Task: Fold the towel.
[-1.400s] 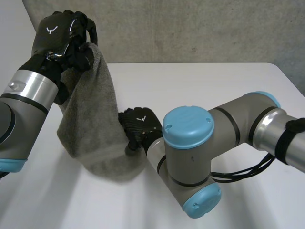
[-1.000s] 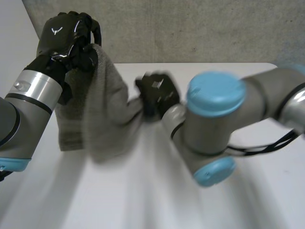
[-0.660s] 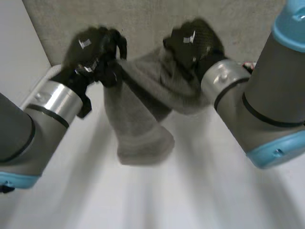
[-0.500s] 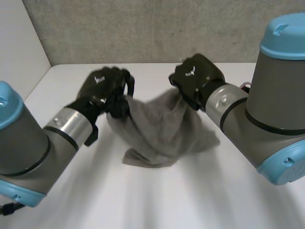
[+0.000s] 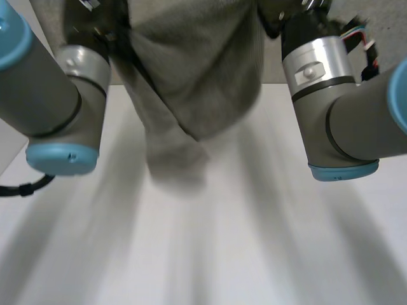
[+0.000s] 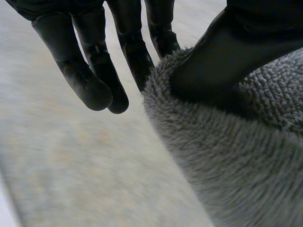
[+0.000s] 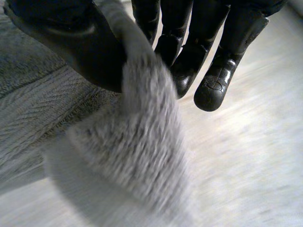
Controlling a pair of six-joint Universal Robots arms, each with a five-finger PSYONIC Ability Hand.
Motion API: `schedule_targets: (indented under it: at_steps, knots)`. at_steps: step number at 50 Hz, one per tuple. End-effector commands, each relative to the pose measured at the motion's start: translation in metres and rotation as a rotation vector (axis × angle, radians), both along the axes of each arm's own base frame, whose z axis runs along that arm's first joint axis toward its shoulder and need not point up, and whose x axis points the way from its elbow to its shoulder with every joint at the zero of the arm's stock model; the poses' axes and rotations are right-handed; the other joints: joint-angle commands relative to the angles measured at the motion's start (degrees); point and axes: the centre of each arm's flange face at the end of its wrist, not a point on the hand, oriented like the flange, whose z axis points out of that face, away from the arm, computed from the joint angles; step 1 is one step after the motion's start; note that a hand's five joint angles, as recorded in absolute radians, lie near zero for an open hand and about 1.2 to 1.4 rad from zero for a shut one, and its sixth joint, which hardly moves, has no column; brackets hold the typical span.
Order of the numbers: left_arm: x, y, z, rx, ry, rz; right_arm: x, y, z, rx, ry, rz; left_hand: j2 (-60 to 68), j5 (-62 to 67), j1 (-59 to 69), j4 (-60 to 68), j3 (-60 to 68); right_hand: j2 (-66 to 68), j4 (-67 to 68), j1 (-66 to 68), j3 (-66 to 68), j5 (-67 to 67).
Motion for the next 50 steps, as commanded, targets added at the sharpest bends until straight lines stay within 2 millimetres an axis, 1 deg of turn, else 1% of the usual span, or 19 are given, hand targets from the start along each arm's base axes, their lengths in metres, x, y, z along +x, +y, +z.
schedule_targets:
  at_steps: [1,4,5,7,8,10,11,13,20,25,31,39,40,41,42,44,45,46,50]
  knots:
    - [-0.007,0.011,-0.005,0.037,0.048,-0.081,-0.004,0.011,-0.018,0.107,0.059,0.023,-10.9,-22.0,-4.4,-10.3,-11.8,4.0,3.5,4.2,3.3,3.0]
    - [-0.016,0.024,-0.042,0.138,-0.036,-0.166,-0.001,0.007,-0.051,0.272,0.146,0.036,-10.9,-22.0,-4.4,-10.3,-11.8,4.0,3.5,4.2,3.3,3.0]
    - [-0.016,0.024,-0.042,0.138,-0.036,-0.166,-0.001,0.007,-0.051,0.272,0.147,0.036,-10.9,-22.0,-4.4,-10.3,-11.8,4.0,3.5,4.2,3.3,3.0]
    - [-0.017,0.035,-0.08,0.233,-0.111,-0.211,-0.001,0.006,-0.088,0.441,0.266,0.044,-10.9,-22.0,-4.4,-10.3,-11.8,4.0,3.5,4.2,3.3,3.0]
    - [-0.017,0.035,-0.08,0.233,-0.111,-0.211,-0.001,0.006,-0.088,0.442,0.267,0.044,-10.9,-22.0,-4.4,-10.3,-11.8,4.0,3.5,4.2,3.3,3.0]
    - [-0.013,0.045,-0.118,0.324,-0.196,-0.216,-0.001,0.011,-0.118,0.591,0.373,0.067,-10.9,-22.0,-4.4,-10.3,-11.8,4.0,3.5,4.2,3.3,3.0]
    - [-0.013,0.045,-0.118,0.324,-0.196,-0.216,-0.001,0.011,-0.118,0.592,0.374,0.067,-10.9,-22.0,-4.4,-10.3,-11.8,4.0,3.5,4.2,3.3,3.0]
    - [-0.008,0.055,-0.148,0.391,-0.289,-0.217,-0.006,0.016,-0.146,0.729,0.472,0.081,-10.9,-22.0,-4.4,-10.3,-11.8,4.0,3.5,4.2,3.3,3.0]
    - [0.005,0.084,-0.182,0.482,-0.413,-0.236,-0.017,0.023,-0.19,0.896,0.639,0.064,-10.9,-22.0,-4.4,-10.3,-11.8,4.0,3.5,4.2,3.3,3.0]
    - [0.002,0.112,-0.19,0.515,-0.457,-0.288,-0.026,0.022,-0.189,0.912,0.638,0.047,-10.9,-22.0,-4.4,-10.3,-11.8,4.0,3.5,4.2,3.3,3.0]
    - [0.01,0.139,-0.189,0.535,-0.48,-0.319,-0.039,0.034,-0.171,0.9,0.634,0.027,-10.9,-22.0,-4.4,-10.3,-11.8,4.0,3.5,4.2,3.3,3.0]
    - [0.012,0.171,-0.183,0.542,-0.51,-0.378,-0.077,0.048,-0.159,0.992,0.762,-0.046,-10.9,-22.0,-4.4,-10.3,-11.8,4.0,3.5,4.2,3.3,3.0]
    - [0.012,0.176,-0.183,0.549,-0.519,-0.392,-0.084,0.047,-0.159,1.029,0.78,-0.058,-10.9,-22.0,-4.4,-10.3,-11.8,-3.5,-4.0,-3.3,-4.1,-4.4]
    - [0.012,0.18,-0.181,0.548,-0.525,-0.401,-0.089,0.045,-0.158,1.049,0.789,-0.066,-14.6,-25.6,-8.0,-13.9,-15.5,-23.0,-23.5,-22.8,-23.7,-24.0]
    - [0.012,0.18,-0.181,0.548,-0.525,-0.401,-0.089,0.045,-0.158,1.049,0.789,-0.066,-14.6,-25.6,-8.1,-14.0,-15.5,-23.2,-23.7,-23.0,-23.9,-24.2]
    - [0.011,0.181,-0.171,0.522,-0.515,-0.406,-0.094,0.039,-0.15,1.033,0.758,-0.08,-39.5,-50.6,-33.0,-38.9,-40.4,-54.0,-54.6,-53.9,-54.7,-55.0]
    - [0.011,0.181,-0.171,0.522,-0.515,-0.406,-0.094,0.039,-0.15,1.033,0.758,-0.08,-39.7,-50.7,-33.1,-39.0,-40.6,-54.2,-54.7,-54.0,-54.9,-55.1]
    - [0.01,0.18,-0.165,0.503,-0.505,-0.405,-0.095,0.038,-0.145,1.015,0.741,-0.081,-53.8,-64.9,-47.3,-53.2,-54.7,-58.3,-58.9,-58.1,-59.0,-59.3]
    - [0.009,0.173,-0.15,0.454,-0.473,-0.39,-0.091,0.035,-0.136,0.978,0.696,-0.055,-66.7,-77.8,-60.2,-66.1,-67.6,-62.2,-62.8,-62.0,-62.9,-63.2]
